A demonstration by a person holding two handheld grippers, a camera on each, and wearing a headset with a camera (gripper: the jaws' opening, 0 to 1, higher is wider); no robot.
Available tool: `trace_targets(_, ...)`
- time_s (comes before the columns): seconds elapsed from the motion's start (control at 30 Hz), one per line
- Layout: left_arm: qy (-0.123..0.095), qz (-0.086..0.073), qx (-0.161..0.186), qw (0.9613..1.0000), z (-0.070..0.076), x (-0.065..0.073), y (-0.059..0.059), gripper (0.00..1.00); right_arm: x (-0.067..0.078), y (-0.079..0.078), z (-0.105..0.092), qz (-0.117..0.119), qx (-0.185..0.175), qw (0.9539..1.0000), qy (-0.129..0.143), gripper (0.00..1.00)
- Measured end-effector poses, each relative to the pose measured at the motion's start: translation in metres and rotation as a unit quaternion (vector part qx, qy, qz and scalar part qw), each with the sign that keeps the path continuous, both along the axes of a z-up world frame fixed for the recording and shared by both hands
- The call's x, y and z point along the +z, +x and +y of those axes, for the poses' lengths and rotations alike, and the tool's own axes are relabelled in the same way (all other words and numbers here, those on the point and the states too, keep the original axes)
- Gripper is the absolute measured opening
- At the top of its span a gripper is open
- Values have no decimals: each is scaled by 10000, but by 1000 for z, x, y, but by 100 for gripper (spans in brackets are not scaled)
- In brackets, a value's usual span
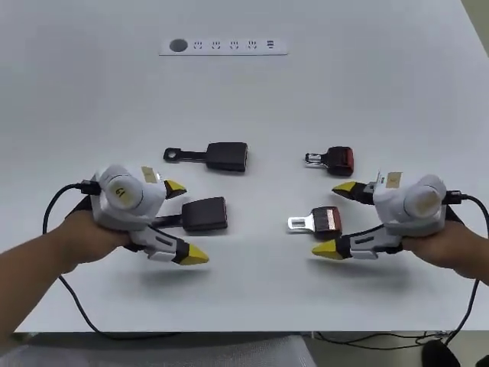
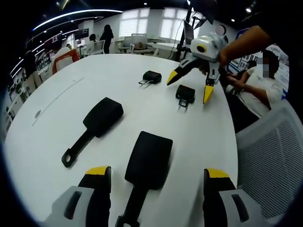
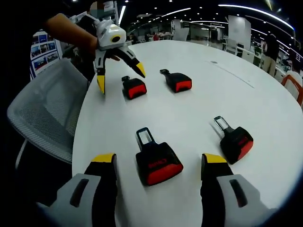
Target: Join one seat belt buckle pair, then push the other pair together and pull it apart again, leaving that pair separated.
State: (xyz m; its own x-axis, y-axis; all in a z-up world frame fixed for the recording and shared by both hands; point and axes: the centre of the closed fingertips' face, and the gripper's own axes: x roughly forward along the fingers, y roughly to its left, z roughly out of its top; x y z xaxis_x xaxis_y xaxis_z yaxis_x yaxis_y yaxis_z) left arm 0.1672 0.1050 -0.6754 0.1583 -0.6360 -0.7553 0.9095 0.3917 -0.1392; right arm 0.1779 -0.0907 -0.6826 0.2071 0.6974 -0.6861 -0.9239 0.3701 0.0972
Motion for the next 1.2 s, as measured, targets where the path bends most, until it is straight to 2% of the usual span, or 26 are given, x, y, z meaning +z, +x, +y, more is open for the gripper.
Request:
trace_targets(0.17, -1, 66, -122, 9999, 2, -10, 3, 74, -4, -2, 0, 74, 292, 9995, -93, 66)
trace_targets(0.3, 48, 41, -236, 9997, -2, -13, 2, 69, -7, -5, -1, 61, 517, 9984, -207, 63)
trace_targets(0.33, -28, -94, -337, 9994, -4, -14, 7, 68, -8, -6, -2, 64, 588, 9979, -251, 62)
trace_targets(0.37, 5, -34, -309, 9995, -2, -15, 6, 67, -10, -6, -3, 60, 643, 9975, -293, 61)
trace_targets(0.4, -31, -82, -339, 9994, -7, -13, 5, 67, -11, -8, -4, 102, 653, 9974, -289, 61)
trace_targets(0.43, -25, -82, -339, 9994, -8, -13, 4, 65, -4, -11, -2, 96, 687, 9973, -257, 59)
trace_targets(0.47, -21, -134, -391, 9991, -4, -13, 8, 63, 1, -13, -3, 129, 715, 9970, -248, 56)
trace_targets(0.5, -3, -207, -466, 9987, -3, -14, 10, 60, -2, -12, -4, 117, 749, 9968, -269, 55)
trace_targets(0.53, 28, -213, -503, 9985, -7, -13, 5, 57, -2, -12, -6, 56, 840, 9960, -311, 54)
trace_targets(0.63, 34, -244, -630, 9977, -8, -13, 1, 46, -4, -13, -6, 24, 930, 9950, -377, 50)
trace_targets(0.67, 96, -328, -715, 9969, -7, -13, 2, 44, -2, -15, -7, -26, 1017, 9938, -455, 46)
trace_targets(0.7, 165, -453, -871, 9950, -8, -13, 3, 42, -2, -14, -8, -225, 1211, 9907, -582, 43)
trace_targets(0.77, 189, -459, -884, 9948, -7, -13, 5, 39, 1, -17, -8, -203, 1213, 9906, -593, 40)
trace_targets(0.8, 233, -523, -953, 9938, -3, -14, 11, 35, 2, -15, -9, -220, 1178, 9909, -614, 39)
trace_targets(0.83, 214, -454, -939, 9943, -3, -14, 10, 34, 2, -13, -8, -244, 1164, 9908, -647, 37)
trace_targets(0.87, 247, -550, -1140, 9916, -3, -13, 10, 34, 4, -10, -9, -213, 1103, 9916, -647, 35)
trace_targets(0.93, 237, -527, -1190, 9912, -3, -13, 10, 34, 4, -10, -7, -229, 1138, 9910, -665, 35)
trace_targets(1.03, 263, -529, -1413, 9882, -3, -13, 9, 34, 3, -8, -4, -227, 1119, 9910, -697, 34)
trace_targets(1.07, 299, -543, -1587, 9854, -2, -14, 9, 33, 3, -6, -4, -231, 1129, 9908, -706, 34)
trace_targets(1.2, 437, -504, -1959, 9784, 0, -13, 8, 33, 1, -5, -5, -210, 1173, 9900, -759, 34)
